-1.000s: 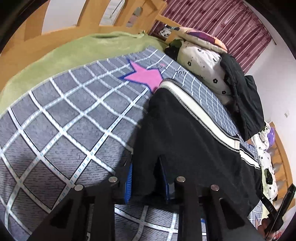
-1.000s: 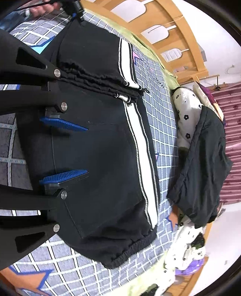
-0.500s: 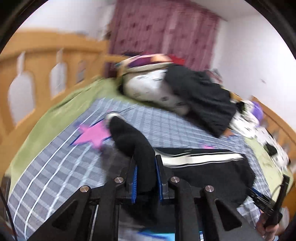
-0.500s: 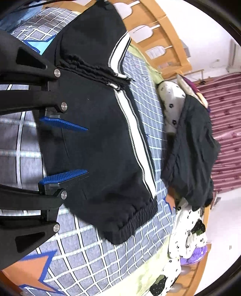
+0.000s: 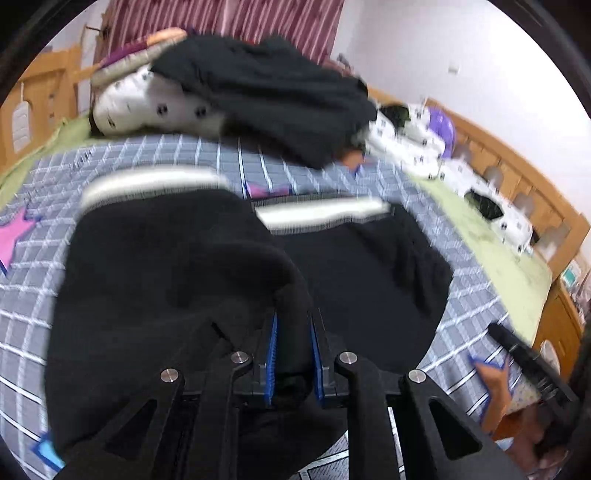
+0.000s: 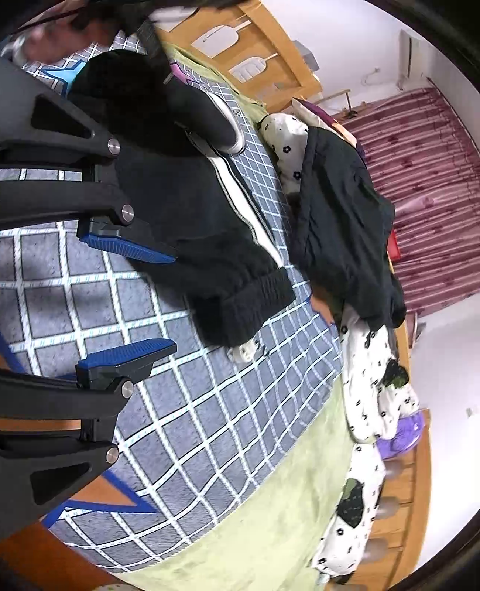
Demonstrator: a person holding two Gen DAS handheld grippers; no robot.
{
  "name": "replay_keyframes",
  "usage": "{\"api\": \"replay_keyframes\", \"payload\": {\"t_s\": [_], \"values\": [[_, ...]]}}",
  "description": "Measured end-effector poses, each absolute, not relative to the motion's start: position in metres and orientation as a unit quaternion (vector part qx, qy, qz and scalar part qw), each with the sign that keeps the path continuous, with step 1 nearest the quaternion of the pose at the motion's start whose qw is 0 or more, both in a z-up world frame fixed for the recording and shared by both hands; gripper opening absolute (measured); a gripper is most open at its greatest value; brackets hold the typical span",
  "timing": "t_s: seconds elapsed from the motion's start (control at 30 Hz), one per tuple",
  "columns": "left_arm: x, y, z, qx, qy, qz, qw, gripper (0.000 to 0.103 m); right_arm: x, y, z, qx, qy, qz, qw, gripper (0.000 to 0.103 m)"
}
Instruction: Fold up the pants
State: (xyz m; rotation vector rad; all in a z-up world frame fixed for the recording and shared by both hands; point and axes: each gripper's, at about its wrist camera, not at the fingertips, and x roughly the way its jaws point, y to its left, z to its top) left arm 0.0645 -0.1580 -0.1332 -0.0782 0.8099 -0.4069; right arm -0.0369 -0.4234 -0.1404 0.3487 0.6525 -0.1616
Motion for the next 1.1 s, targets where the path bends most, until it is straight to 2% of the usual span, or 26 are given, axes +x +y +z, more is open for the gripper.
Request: {"api": "replay_keyframes", "payload": {"t_s": [0.07, 0.17, 0.23, 0.33, 0.4, 0.43, 0.57, 0.77, 0.8, 0.83, 0.87, 0.93, 1.1], "values": [[0.060, -0.155, -0.136, -0.028, 0.391, -0.204, 0.897, 0.016, -0.035, -0.422, -0.143, 0.168, 0.324, -0.077, 0.928, 0.043], [0.050, -0.135, -0.125, -0.044, 0.398, -0.248, 0.882, 0.023, -0.030, -0.409, -0.144, 0.155, 0.331, -0.060, 0.929, 0.043], [0.043, -0.119, -0.116, -0.060, 0.400, -0.263, 0.876, 0.023, -0.025, -0.396, -0.143, 0.145, 0.333, -0.045, 0.931, 0.043], [0.027, -0.082, -0.106, -0.063, 0.385, -0.239, 0.889, 0.035, -0.016, -0.374, -0.139, 0.139, 0.340, -0.004, 0.930, 0.044], [0.016, -0.056, -0.105, -0.061, 0.370, -0.211, 0.903, 0.056, -0.006, -0.358, -0.134, 0.141, 0.348, 0.033, 0.926, 0.047], [0.010, -0.041, -0.107, -0.052, 0.360, -0.187, 0.913, 0.059, 0.001, -0.349, -0.131, 0.145, 0.354, 0.057, 0.922, 0.049], [-0.001, -0.005, -0.129, -0.052, 0.373, -0.147, 0.915, 0.060, 0.030, -0.322, -0.126, 0.178, 0.382, 0.125, 0.898, 0.058], [0.001, 0.012, -0.170, -0.092, 0.414, -0.131, 0.896, 0.061, 0.086, -0.284, -0.148, 0.184, 0.454, 0.157, 0.858, 0.057], [0.002, 0.011, -0.173, -0.094, 0.417, -0.136, 0.894, 0.061, 0.094, -0.279, -0.156, 0.181, 0.467, 0.157, 0.851, 0.056], [0.004, 0.008, -0.176, -0.091, 0.420, -0.139, 0.892, 0.061, 0.101, -0.275, -0.163, 0.184, 0.478, 0.164, 0.843, 0.043], [0.004, 0.005, -0.177, -0.083, 0.420, -0.139, 0.893, 0.061, 0.104, -0.272, -0.170, 0.193, 0.482, 0.182, 0.835, 0.021], [0.004, 0.001, -0.178, -0.068, 0.413, -0.138, 0.897, 0.061, 0.106, -0.271, -0.170, 0.187, 0.467, 0.199, 0.841, 0.017], [0.005, -0.009, -0.170, -0.078, 0.401, -0.138, 0.902, 0.061, 0.091, -0.298, -0.120, 0.165, 0.382, 0.217, 0.883, 0.016]]}}
